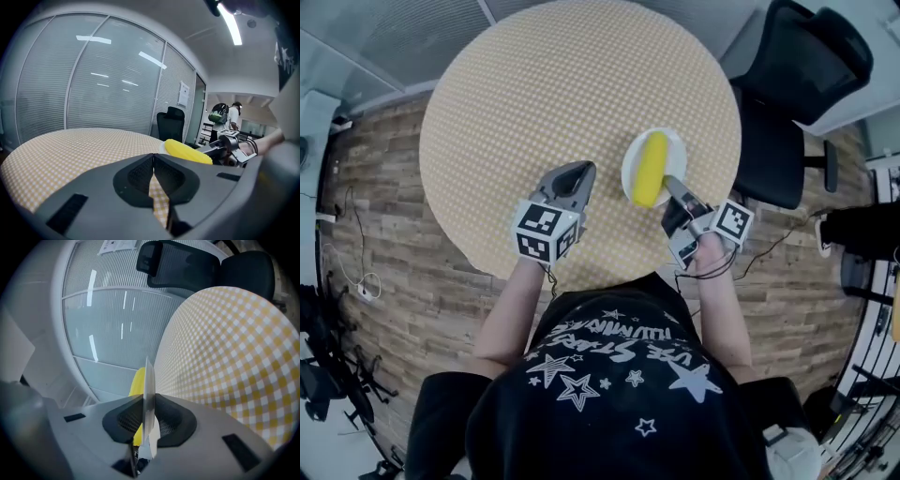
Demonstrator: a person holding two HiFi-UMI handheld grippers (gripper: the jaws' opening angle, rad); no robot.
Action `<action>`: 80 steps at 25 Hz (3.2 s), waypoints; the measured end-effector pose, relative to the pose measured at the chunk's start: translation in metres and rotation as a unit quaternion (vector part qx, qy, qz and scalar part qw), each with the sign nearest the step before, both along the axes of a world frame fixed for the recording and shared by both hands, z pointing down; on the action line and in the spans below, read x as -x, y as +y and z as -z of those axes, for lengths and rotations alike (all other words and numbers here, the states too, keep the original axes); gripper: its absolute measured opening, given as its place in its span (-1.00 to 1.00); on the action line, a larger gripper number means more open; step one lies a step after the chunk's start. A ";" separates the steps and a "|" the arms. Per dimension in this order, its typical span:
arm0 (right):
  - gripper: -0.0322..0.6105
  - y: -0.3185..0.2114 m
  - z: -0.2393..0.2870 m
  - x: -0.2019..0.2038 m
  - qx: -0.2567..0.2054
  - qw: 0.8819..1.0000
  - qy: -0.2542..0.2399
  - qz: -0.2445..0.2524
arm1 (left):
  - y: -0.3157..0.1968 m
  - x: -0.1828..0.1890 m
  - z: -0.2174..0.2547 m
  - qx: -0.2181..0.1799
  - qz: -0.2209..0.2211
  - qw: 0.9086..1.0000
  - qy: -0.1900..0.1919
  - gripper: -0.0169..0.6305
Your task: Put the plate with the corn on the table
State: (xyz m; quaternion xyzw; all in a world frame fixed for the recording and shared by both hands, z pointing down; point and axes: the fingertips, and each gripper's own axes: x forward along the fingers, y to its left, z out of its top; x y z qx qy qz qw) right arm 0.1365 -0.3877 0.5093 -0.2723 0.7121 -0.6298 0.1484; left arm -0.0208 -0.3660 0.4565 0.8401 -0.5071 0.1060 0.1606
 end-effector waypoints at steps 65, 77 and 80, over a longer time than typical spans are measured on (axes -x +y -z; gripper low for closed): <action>-0.63 -0.093 -0.095 0.023 0.030 0.964 0.262 0.040 | -0.021 0.018 -0.040 0.045 0.063 0.997 -0.011 -0.92; -0.61 -0.084 -0.104 0.007 0.000 0.936 0.353 0.010 | -0.004 0.027 -0.039 0.044 0.045 0.998 -0.017 -0.92; -0.61 -0.078 -0.098 0.003 -0.004 0.935 0.355 -0.006 | 0.000 0.030 -0.035 0.041 0.038 0.998 -0.016 -0.92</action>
